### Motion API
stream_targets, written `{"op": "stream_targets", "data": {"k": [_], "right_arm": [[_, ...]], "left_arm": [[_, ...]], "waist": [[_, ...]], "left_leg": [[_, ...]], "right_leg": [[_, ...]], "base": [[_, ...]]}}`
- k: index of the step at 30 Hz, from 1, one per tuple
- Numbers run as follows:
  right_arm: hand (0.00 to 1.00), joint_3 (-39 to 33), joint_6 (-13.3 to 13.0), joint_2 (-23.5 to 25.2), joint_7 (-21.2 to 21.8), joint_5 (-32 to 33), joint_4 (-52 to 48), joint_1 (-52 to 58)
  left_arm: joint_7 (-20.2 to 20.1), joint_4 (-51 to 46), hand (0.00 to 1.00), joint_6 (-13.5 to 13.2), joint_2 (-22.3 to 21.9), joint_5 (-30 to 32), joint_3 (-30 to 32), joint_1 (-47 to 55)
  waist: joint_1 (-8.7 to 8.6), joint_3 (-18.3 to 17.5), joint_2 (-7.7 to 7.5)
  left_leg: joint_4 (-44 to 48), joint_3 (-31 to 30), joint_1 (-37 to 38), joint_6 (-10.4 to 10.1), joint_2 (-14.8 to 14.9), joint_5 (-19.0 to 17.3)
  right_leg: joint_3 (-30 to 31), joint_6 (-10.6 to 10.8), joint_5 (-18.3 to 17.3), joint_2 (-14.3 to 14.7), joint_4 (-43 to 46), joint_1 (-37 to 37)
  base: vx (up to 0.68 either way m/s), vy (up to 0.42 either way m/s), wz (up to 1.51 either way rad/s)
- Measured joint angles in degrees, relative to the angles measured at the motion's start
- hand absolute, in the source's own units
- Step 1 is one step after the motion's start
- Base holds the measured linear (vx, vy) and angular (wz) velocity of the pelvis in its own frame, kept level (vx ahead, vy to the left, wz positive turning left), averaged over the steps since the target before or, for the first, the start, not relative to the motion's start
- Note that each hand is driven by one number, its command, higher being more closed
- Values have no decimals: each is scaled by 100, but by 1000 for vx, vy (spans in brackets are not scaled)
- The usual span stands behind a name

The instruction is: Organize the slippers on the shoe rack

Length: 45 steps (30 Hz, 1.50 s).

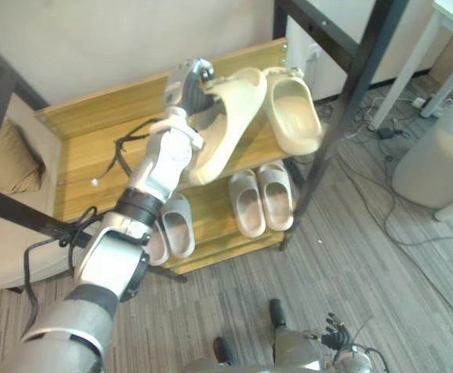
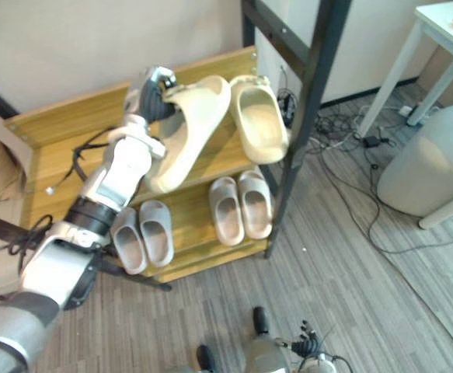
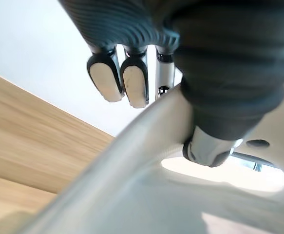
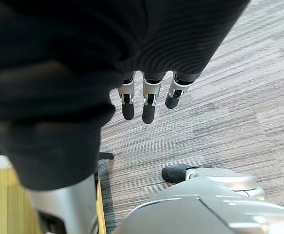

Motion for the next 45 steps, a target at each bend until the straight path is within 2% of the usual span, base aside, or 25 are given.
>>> {"op": "stream_targets", "data": {"k": [9, 22, 23, 35, 45], "right_arm": [[0, -109, -11, 73, -11, 79, -414, 141], [0, -103, -103, 173, -33, 206, -826, 332], [0, -99, -109, 174, -32, 232, -825, 333], [0, -52, -202, 157, -29, 296, -777, 376], [0, 48, -215, 105, -23, 294, -612, 371]], "left_arm": [[17, 323, 100, 121, 37, 78, 87, -332], [93, 579, 100, 188, 223, 170, 372, -380], [132, 579, 0, 206, 223, 177, 394, -380], [250, 605, 0, 372, 218, 356, 475, -380], [272, 604, 0, 372, 217, 361, 552, -380]], "waist": [[-26, 121, 96], [-17, 158, 89], [-17, 162, 84], [-17, 180, 56], [-14, 211, 9]], "left_leg": [[0, 134, -194, 7, 0, 28], [-1, 271, -361, 10, -16, 28], [-1, 270, -361, 10, -17, 28], [2, 135, -322, 23, -28, 37], [-2, 95, -290, 78, -107, 71]], "right_leg": [[112, -23, 101, 11, 4, -264], [198, -7, 125, 1, 5, -471], [198, -7, 125, 1, 5, -471], [106, -9, 127, -21, 4, -384], [84, 29, 153, -100, 3, -336]], "base": [[-6, -9, -8], [8, -3, -3], [0, 0, 0], [3, -4, 3], [-3, -2, 2]]}}
